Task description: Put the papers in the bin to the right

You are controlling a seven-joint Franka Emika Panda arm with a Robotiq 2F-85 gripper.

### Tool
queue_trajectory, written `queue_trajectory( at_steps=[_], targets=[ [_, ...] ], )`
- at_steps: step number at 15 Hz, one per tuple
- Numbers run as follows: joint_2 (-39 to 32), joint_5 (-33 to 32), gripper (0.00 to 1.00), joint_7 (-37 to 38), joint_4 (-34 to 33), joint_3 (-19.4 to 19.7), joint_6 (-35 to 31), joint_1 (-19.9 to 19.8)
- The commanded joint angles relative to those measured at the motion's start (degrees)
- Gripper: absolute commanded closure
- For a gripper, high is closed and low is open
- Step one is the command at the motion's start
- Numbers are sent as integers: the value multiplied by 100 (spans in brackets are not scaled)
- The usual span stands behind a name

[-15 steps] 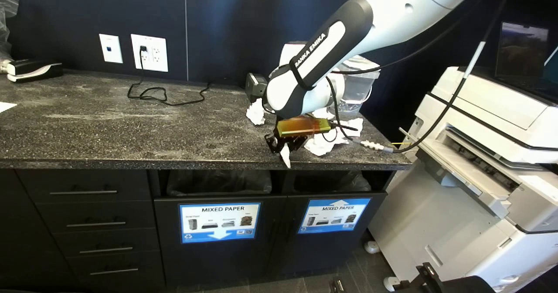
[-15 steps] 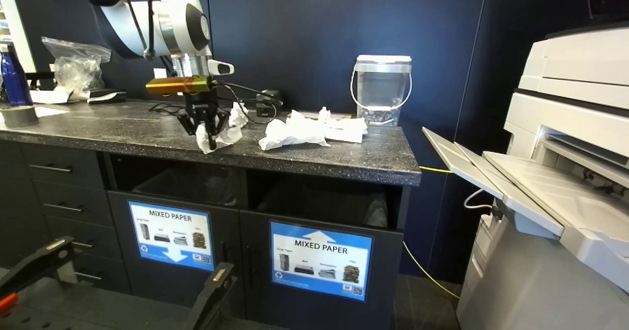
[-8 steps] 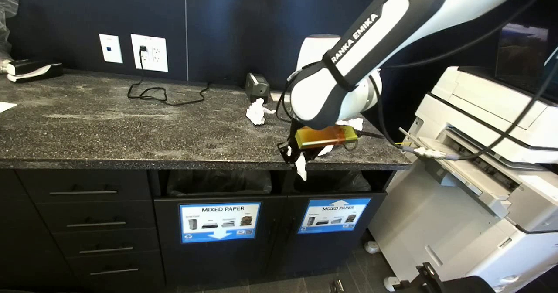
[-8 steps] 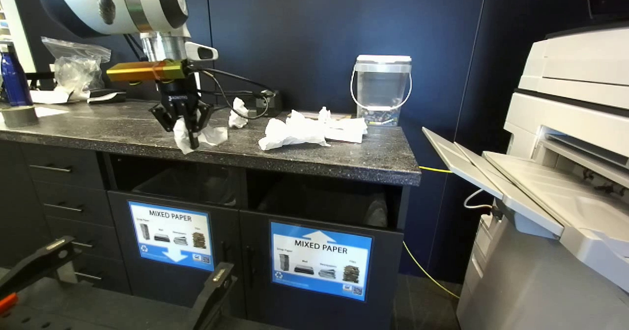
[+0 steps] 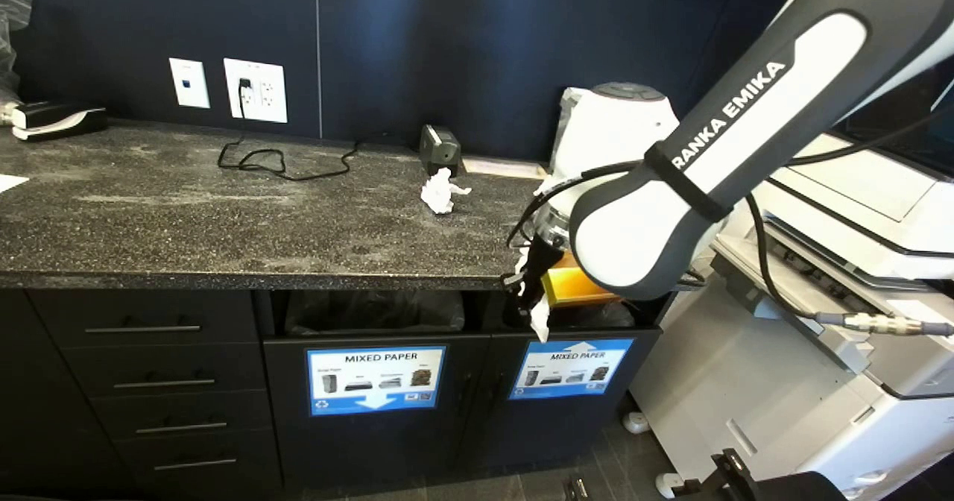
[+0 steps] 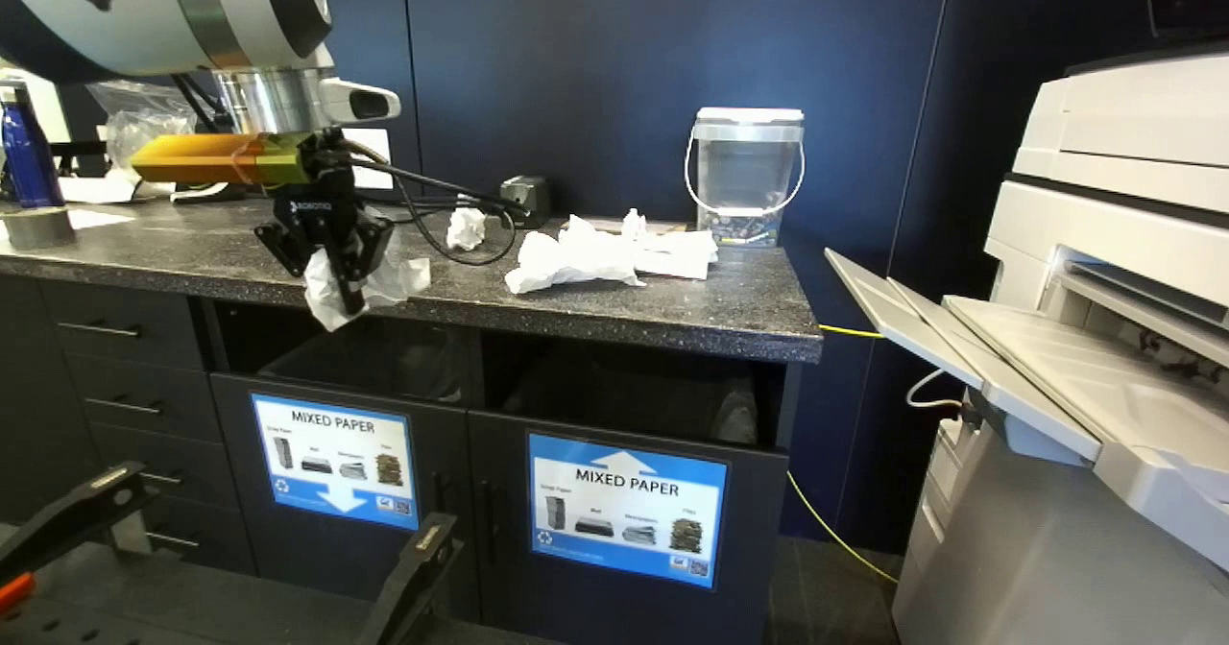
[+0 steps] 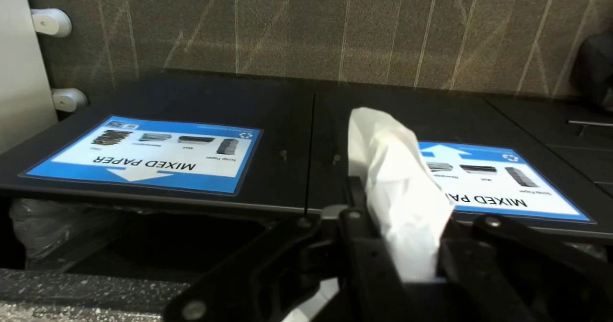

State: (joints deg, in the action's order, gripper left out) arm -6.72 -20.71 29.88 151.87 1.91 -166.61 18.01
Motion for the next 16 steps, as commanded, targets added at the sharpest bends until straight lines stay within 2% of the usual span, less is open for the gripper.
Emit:
queue_trajectory(
  at_steps=[1, 4, 9, 10, 14, 16],
  targets=[
    [-492, -555, 84, 287, -6, 378, -885, -20],
    [-1348, -837, 85, 261, -320, 873, -1638, 60],
    [-2956, -539, 84, 187, -1051, 1468, -2567, 231],
    [-3271, -495, 84, 174, -1227, 1492, -2786, 169],
    [-4361, 15, 82, 190, -1813, 1872, -3831, 375],
    [-4830, 440, 83, 224, -2023, 1923, -4483, 373]
  ],
)
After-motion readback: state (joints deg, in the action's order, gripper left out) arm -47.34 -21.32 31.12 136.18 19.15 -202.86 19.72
